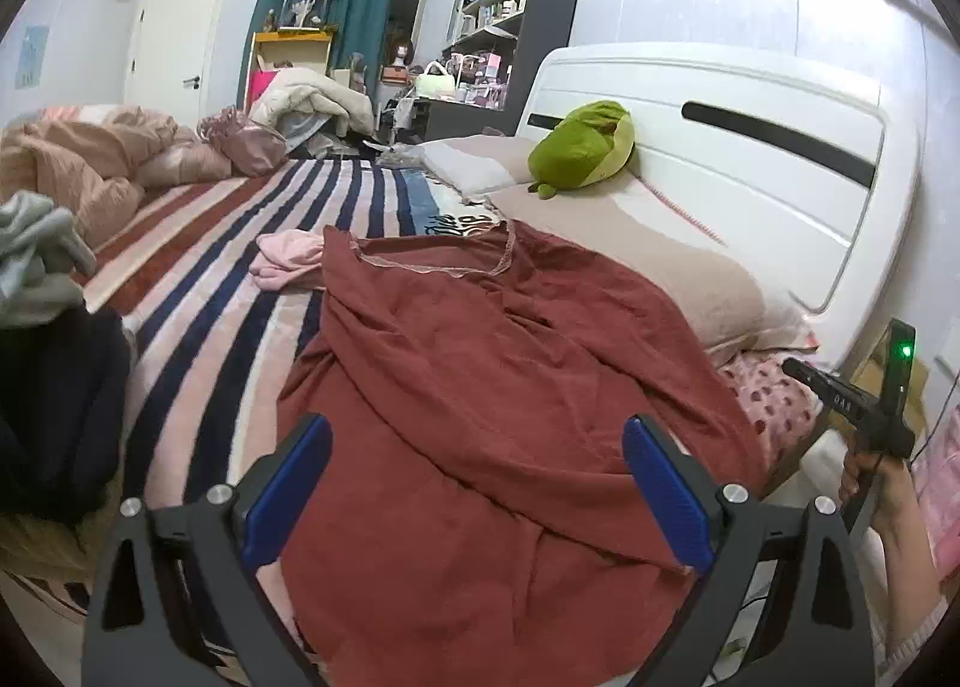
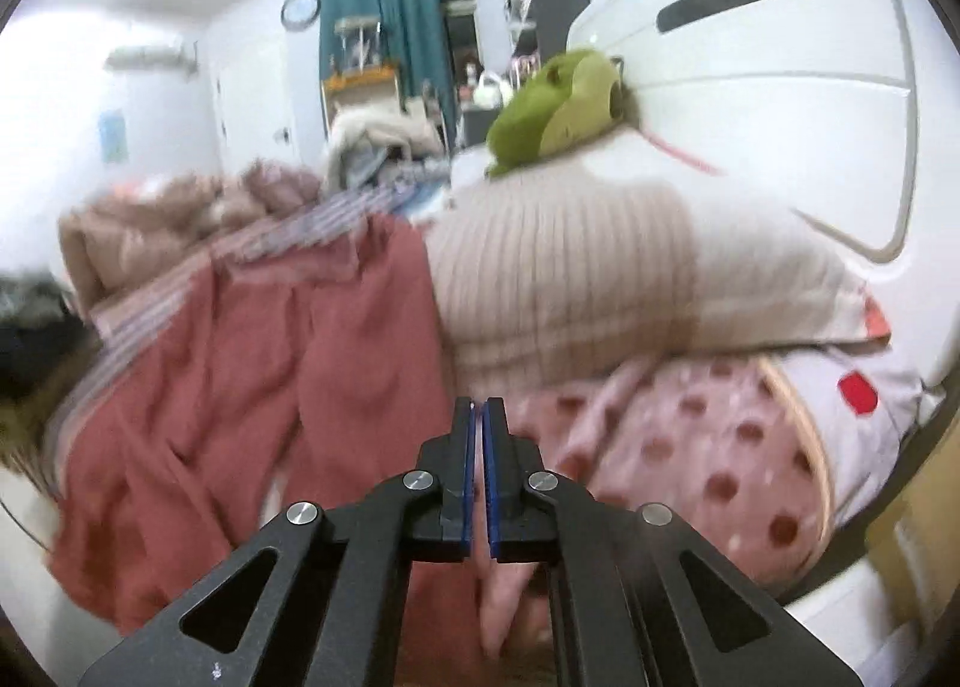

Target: Fold small clothes

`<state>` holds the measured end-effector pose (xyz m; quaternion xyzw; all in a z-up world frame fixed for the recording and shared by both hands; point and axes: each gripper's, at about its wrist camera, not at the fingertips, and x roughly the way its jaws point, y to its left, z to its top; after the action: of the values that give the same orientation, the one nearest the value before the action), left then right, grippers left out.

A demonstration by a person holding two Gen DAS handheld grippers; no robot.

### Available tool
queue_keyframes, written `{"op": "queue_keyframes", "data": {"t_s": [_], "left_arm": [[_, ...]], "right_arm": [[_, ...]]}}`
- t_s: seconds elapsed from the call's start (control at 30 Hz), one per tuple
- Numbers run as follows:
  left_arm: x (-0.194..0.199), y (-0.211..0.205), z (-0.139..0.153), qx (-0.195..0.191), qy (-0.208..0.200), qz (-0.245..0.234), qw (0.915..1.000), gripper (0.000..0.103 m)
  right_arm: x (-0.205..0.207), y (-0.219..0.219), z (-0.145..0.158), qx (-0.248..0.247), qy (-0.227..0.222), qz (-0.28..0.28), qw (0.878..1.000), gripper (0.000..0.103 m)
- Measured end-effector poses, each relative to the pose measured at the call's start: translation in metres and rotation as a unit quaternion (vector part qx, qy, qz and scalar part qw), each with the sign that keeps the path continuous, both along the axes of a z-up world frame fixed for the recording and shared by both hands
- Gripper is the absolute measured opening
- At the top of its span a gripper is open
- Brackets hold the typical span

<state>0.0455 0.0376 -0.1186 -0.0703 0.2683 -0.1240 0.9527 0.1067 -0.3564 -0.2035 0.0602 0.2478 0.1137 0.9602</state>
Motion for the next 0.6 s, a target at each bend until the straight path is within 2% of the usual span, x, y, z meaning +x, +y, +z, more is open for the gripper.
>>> {"op": "queue_keyframes", "data": {"t_s": [0.03, 0.07, 0.1, 0.13, 0.17, 0.23, 0.3, 0.4, 0.43, 0.5, 0.53, 0.6], "left_arm": [[-0.001, 0.003, -0.001, -0.005, 0.000, -0.001, 1.0000, 0.096], [-0.001, 0.005, -0.001, -0.007, 0.001, -0.002, 1.0000, 0.096], [-0.002, 0.007, -0.002, -0.007, 0.002, -0.002, 1.0000, 0.096], [-0.002, 0.009, -0.003, -0.008, 0.004, -0.001, 1.0000, 0.096], [-0.003, 0.010, -0.003, -0.009, 0.005, -0.002, 0.9999, 0.097], [-0.003, 0.013, -0.005, -0.016, 0.010, -0.003, 0.9998, 0.098], [-0.001, 0.014, -0.008, -0.024, 0.016, -0.003, 0.9996, 0.098], [0.001, 0.011, -0.009, -0.027, 0.021, 0.000, 0.9994, 0.098], [0.002, 0.010, -0.008, -0.027, 0.021, 0.000, 0.9994, 0.098], [0.002, 0.006, -0.007, -0.026, 0.022, -0.001, 0.9994, 0.098], [0.002, 0.004, -0.006, -0.023, 0.021, -0.003, 0.9995, 0.098], [0.003, 0.002, -0.005, -0.021, 0.020, -0.005, 0.9996, 0.098]], "right_arm": [[0.006, -0.001, 0.002, 0.014, 0.016, 0.025, 0.999, 0.001], [0.015, 0.000, -0.005, 0.039, 0.060, 0.058, 0.996, 0.002], [0.021, 0.002, -0.012, 0.046, 0.086, 0.069, 0.993, 0.007], [0.024, 0.007, -0.020, 0.038, 0.101, 0.070, 0.992, 0.023], [0.024, 0.014, -0.031, 0.014, 0.107, 0.062, 0.992, 0.033], [0.024, 0.021, -0.047, -0.014, 0.119, 0.053, 0.991, 0.033], [0.023, 0.024, -0.061, -0.003, 0.133, 0.068, 0.989, 0.034], [0.016, 0.029, -0.066, -0.011, 0.125, 0.081, 0.989, 0.037], [0.014, 0.029, -0.066, -0.011, 0.123, 0.078, 0.989, 0.035], [0.009, 0.030, -0.068, -0.013, 0.112, 0.079, 0.991, 0.005], [0.007, 0.033, -0.069, -0.019, 0.102, 0.078, 0.991, 0.001], [0.004, 0.039, -0.068, -0.044, 0.086, 0.072, 0.993, 0.000]]}}
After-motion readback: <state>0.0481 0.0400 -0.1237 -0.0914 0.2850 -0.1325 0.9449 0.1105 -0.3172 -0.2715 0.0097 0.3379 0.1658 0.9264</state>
